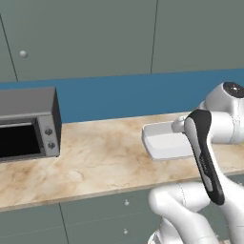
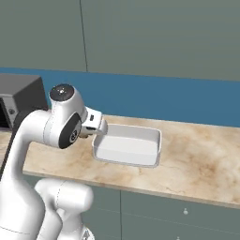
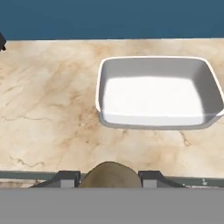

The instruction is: Take the avocado and garlic out of the freezer and place them in the tupperware container on the counter. Then put the tupperware containing the vegetables back in the freezer.

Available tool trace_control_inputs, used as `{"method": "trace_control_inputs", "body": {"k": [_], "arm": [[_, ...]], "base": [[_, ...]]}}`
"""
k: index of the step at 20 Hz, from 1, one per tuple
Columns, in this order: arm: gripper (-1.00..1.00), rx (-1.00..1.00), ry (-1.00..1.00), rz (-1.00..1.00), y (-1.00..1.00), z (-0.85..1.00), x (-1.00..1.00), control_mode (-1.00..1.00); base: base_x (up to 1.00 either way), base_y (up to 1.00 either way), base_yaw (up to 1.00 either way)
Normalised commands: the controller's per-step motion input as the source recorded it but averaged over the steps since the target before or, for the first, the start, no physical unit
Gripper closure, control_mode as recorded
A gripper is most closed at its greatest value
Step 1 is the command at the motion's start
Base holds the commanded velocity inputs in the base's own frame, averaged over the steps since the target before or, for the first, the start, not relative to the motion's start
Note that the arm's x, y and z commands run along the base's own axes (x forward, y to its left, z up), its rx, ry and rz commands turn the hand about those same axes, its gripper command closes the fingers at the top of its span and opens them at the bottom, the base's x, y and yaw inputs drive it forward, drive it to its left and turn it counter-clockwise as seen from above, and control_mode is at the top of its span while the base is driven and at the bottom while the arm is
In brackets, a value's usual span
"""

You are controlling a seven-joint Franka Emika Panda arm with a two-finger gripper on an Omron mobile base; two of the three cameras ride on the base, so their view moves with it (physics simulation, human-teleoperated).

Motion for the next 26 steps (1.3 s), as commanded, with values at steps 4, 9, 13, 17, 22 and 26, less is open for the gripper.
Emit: {"method": "trace_control_inputs", "body": {"k": [4,9,13,17,22,26], "arm": [[1.0,0.0,0.0,0.0,-0.18,-0.71,0.84,-1.0],[1.0,0.0,0.02,0.0,-0.37,-0.64,0.85,-1.0],[1.0,0.0,0.07,0.0,-0.15,-0.6,0.9,-1.0],[1.0,0.0,0.08,0.01,0.0,-0.46,0.84,-1.0],[1.0,0.0,0.07,0.0,-0.01,-0.26,0.54,-1.0],[1.0,0.0,0.08,0.0,-0.02,-0.3,0.48,-1.0]], "base": [[0.0,0.0,0.0],[0.0,0.0,0.0],[0.0,0.0,0.0],[0.0,0.0,0.0],[0.0,0.0,0.0],[0.0,0.0,0.0]]}}
